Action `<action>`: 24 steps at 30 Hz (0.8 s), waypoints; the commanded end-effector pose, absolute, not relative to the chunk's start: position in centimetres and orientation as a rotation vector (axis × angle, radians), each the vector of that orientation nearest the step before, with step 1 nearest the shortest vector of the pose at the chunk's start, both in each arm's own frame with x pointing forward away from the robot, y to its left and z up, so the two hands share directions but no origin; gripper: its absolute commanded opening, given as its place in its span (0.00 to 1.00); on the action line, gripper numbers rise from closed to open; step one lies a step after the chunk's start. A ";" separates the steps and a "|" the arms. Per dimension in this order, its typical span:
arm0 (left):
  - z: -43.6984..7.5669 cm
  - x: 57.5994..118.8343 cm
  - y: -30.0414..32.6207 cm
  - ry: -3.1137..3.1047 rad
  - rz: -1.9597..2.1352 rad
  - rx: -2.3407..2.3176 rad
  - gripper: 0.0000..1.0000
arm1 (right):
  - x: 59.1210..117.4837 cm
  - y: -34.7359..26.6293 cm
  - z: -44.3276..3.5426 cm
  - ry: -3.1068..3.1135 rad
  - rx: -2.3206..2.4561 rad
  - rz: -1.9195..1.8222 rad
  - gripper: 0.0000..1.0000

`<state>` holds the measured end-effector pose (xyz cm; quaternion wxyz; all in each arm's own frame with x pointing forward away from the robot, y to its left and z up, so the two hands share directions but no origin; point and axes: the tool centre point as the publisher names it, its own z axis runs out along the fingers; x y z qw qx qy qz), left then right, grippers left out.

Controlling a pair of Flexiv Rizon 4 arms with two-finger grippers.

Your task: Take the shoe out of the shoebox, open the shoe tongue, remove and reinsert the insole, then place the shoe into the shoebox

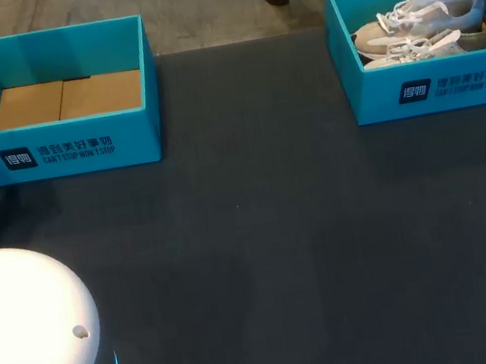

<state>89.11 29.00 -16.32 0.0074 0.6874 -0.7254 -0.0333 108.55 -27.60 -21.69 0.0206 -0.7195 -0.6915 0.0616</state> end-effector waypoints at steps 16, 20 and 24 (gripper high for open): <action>-16.3 89.1 29.0 -2.269 -0.107 2.150 1.00 | 96.0 -22.5 -17.9 -2.112 -2.300 -0.004 1.00; -16.3 89.1 29.0 -2.269 -0.107 2.150 1.00 | 94.8 -22.0 -18.0 -2.116 -2.328 -0.033 1.00; -16.3 89.1 29.0 -2.269 -0.107 2.150 1.00 | 93.9 -21.7 -17.9 -2.119 -2.345 -0.056 1.00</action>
